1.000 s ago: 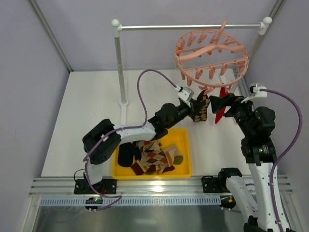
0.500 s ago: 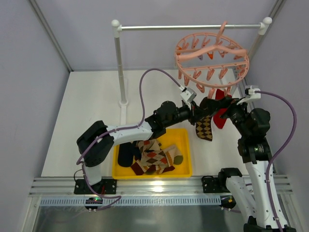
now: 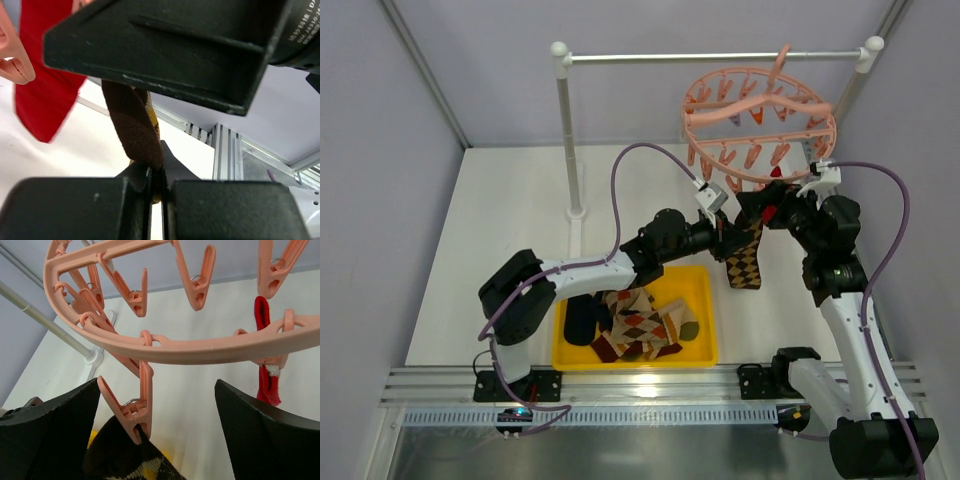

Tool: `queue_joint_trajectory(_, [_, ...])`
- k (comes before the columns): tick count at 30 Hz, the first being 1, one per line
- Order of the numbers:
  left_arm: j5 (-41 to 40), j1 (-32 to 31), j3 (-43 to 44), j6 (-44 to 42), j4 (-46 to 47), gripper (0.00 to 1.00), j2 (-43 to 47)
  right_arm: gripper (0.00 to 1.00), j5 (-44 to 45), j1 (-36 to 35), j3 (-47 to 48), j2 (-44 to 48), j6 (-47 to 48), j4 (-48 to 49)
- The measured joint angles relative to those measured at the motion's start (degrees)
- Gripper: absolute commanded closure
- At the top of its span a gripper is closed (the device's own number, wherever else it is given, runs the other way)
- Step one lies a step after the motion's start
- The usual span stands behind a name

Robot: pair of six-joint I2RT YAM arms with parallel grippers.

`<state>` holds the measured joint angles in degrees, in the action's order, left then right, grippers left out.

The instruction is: Remove the socks clipped to the hanger

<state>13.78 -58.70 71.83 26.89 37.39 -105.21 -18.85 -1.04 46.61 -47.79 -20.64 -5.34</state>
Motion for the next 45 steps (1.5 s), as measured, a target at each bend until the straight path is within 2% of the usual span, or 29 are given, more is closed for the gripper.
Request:
queue_joint_trajectory(2, [0.3, 0.0, 0.0, 0.0, 0.0, 1.0, 0.0, 0.08, 0.0, 0.0, 0.7, -1.1, 0.2, 0.4])
queue_joint_trajectory(5, [0.4, 0.0, 0.0, 0.2, 0.0, 1.0, 0.0, 0.17, 0.0, -0.4, 2.6, -2.6, 0.9, 1.0])
queue_joint_trajectory(6, [0.4, 0.0, 0.0, 0.2, 0.0, 1.0, 0.0, 0.26, 0.0, -0.4, 3.2, -2.9, 1.1, 1.2])
queue_joint_trajectory(9, [0.5, 0.0, 0.0, 0.2, 0.0, 1.0, 0.1, 0.4, -0.3, -0.6, 4.3, -3.7, 1.6, 2.0])
queue_joint_trajectory(10, [0.5, 0.0, 0.0, 0.2, 0.0, 1.0, 0.1, 0.54, -0.6, -0.7, 4.5, -3.9, 1.7, 2.1])
queue_joint_trajectory(12, [0.5, 0.1, 0.0, 0.3, 0.0, 1.0, 0.2, 0.71, -1.6, -0.9, 5.0, -4.5, 2.1, 2.1])
queue_joint_trajectory(13, [0.6, 0.1, 0.0, 0.3, 0.0, 1.0, 0.2, 0.85, -1.7, -1.1, 5.3, -4.9, 2.3, 2.1])
queue_joint_trajectory(14, [0.7, 0.2, 0.0, 0.3, -0.3, 1.0, 0.3, 0.89, -2.1, -1.1, 5.5, -5.4, 2.6, 2.3])
queue_joint_trajectory(17, [0.9, 0.2, 0.0, 0.3, -0.9, 1.0, 0.5, 0.96, -1.8, -1.0, 5.6, -6.0, 2.4, 2.3])
queue_joint_trajectory(24, [0.3, 0.2, -1.2, 0.0, -2.8, 1.0, 2.0, 0.96, -1.9, -1.2, 7.3, -5.8, 3.3, 0.9])
queue_joint_trajectory(26, [-0.4, 0.2, -3.1, -0.3, -3.9, 1.0, 4.0, 0.93, -1.8, -1.2, 8.0, -5.7, 3.6, 0.1])
queue_joint_trajectory(27, [-0.9, 0.2, -4.3, -0.5, -4.9, 1.0, 5.5, 0.77, -1.8, -1.2, 8.4, -5.6, 3.7, -0.3])
queue_joint_trajectory(31, [-3.9, 0.2, -9.3, -2.3, -11.6, 1.0, 14.4, 0.37, -1.1, -1.3, 9.6, -4.7, 4.2, -1.6])
queue_joint_trajectory(33, [-5.5, 0.2, -11.2, -3.6, -15.9, 1.0, 20.2, 0.3, -0.5, -1.3, 9.7, -4.1, 4.6, -2.3])
queue_joint_trajectory(36, [-7.7, 0.2, -12.2, -5.4, -22.6, 1.0, 28.6, 0.13, 0.6, -1.4, 9.7, -3.5, 5.2, -3.6])
queue_joint_trajectory(37, [-8.3, 0.2, -12.2, -6.2, -25.5, 1.0, 31.4, 0.01, 0.9, -1.4, 9.7, -3.4, 5.4, -3.9])
queue_joint_trajectory(45, [-16.1, -1.3, -14.1, -7.3, -53.2, 1.0, 49.2, 0.0, 3.3, -1.4, 7.6, 1.8, 5.7, -5.0])
